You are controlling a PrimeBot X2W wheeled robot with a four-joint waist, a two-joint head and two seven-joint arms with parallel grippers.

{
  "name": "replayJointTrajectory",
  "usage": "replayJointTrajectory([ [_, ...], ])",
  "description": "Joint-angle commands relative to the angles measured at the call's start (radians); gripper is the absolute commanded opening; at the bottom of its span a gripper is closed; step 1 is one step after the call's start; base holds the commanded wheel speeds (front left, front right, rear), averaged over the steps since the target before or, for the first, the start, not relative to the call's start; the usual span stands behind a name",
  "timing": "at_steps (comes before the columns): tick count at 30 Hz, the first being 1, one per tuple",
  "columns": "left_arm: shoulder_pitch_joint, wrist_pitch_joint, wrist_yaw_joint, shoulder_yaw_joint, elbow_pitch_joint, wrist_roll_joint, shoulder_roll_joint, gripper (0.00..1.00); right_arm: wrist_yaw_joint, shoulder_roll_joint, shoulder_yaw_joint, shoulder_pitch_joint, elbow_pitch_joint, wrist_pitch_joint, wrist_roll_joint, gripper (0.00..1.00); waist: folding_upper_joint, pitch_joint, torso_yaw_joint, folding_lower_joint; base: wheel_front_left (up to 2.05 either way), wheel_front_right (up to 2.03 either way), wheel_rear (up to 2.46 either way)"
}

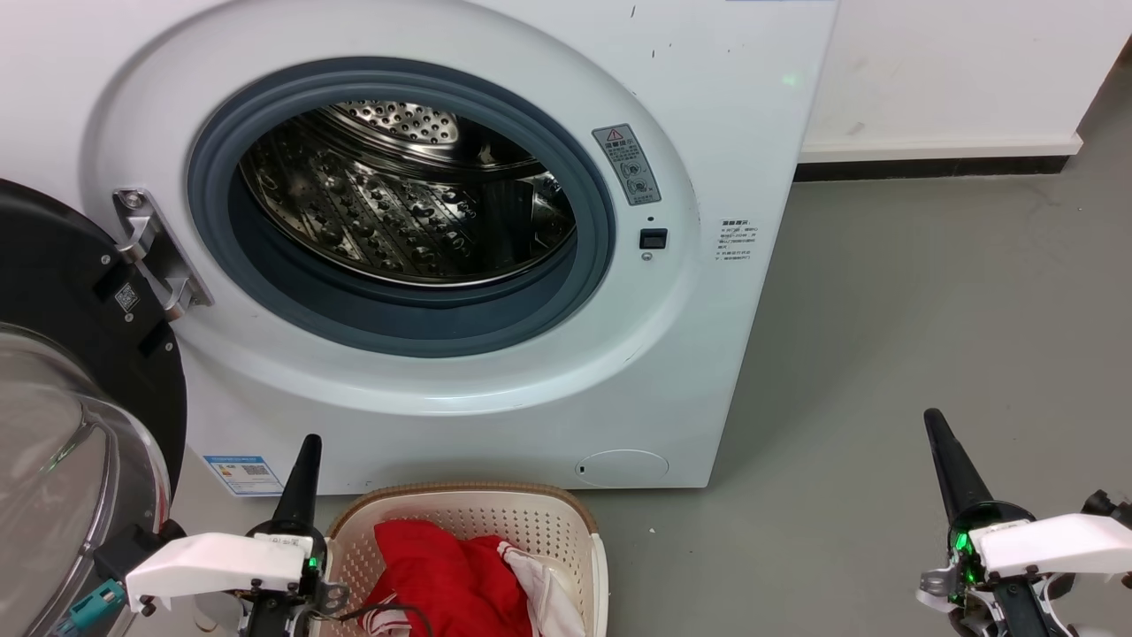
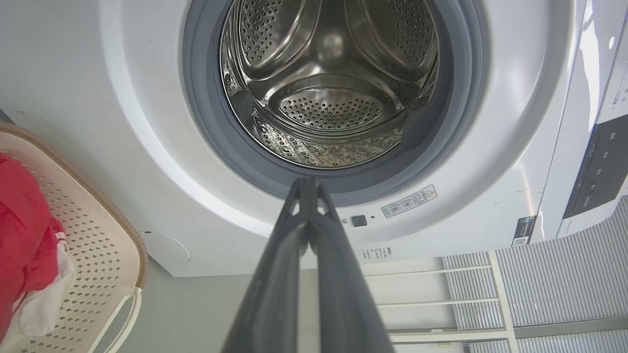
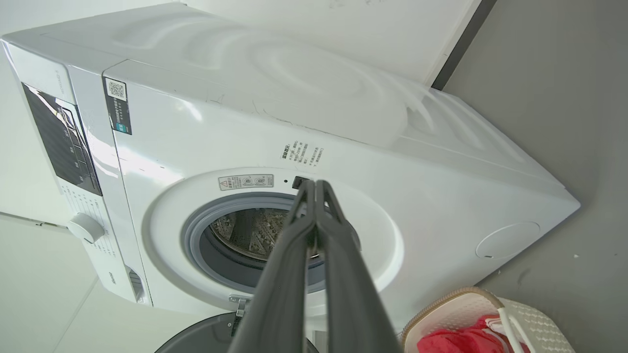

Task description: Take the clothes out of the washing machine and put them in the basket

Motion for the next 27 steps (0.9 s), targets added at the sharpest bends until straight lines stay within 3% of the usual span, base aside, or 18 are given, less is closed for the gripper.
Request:
replayJointTrajectory([
  [1,-0.019,0.005,-0.006,0.003,-0.002,-0.020,0.000,0.00,0.000,-0.004,-0.003,-0.021,0.001,0.004,0.022,0.00,-0.0001,0.000,0.000,0.0000,0.00,0.00,0.00],
  [27,-0.033,0.040,-0.024,0.016,0.021,-0.236,-0.005,0.00,0.000,0.001,-0.023,-0.044,0.040,0.034,0.239,0.00,-0.0001,-0.004,0.004,0.0000,0.00,0.00,0.00],
])
